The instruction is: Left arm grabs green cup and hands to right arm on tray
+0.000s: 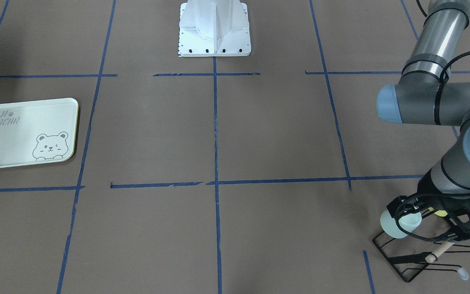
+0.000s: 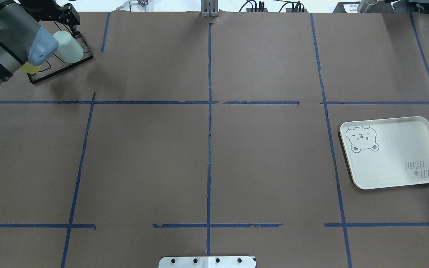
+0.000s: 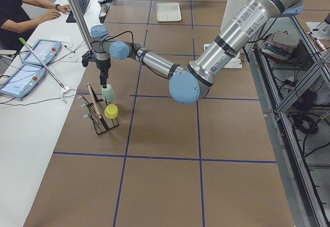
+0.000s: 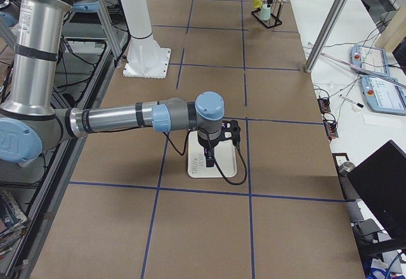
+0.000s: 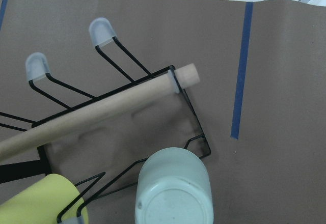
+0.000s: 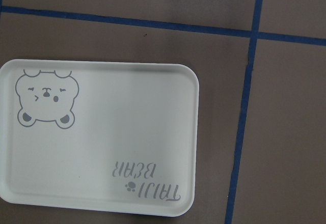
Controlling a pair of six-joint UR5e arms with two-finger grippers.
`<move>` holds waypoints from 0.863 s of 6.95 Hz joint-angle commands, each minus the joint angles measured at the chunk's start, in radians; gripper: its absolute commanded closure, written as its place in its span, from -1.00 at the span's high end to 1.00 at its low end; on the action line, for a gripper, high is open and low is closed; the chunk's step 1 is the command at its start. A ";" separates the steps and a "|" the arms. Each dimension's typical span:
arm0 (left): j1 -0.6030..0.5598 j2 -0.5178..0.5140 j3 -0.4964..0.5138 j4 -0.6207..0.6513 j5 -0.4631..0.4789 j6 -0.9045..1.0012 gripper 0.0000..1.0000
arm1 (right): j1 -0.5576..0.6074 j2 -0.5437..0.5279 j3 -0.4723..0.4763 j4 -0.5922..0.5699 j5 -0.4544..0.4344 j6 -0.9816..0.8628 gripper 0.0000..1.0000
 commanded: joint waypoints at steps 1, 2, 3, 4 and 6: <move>0.004 -0.003 0.033 -0.004 0.000 0.073 1.00 | -0.004 0.000 0.000 -0.002 0.000 0.000 1.00; 0.005 -0.003 0.041 -0.007 -0.006 0.076 1.00 | -0.006 0.000 0.000 0.000 0.000 0.000 1.00; 0.007 -0.003 0.044 -0.018 -0.007 0.074 1.00 | -0.008 0.000 0.000 0.000 0.000 0.000 1.00; 0.007 -0.003 0.059 -0.021 -0.009 0.076 1.00 | -0.008 0.000 0.000 0.000 0.001 0.000 1.00; 0.010 -0.003 0.093 -0.085 -0.009 0.068 1.00 | -0.011 0.000 0.000 0.000 0.001 0.000 1.00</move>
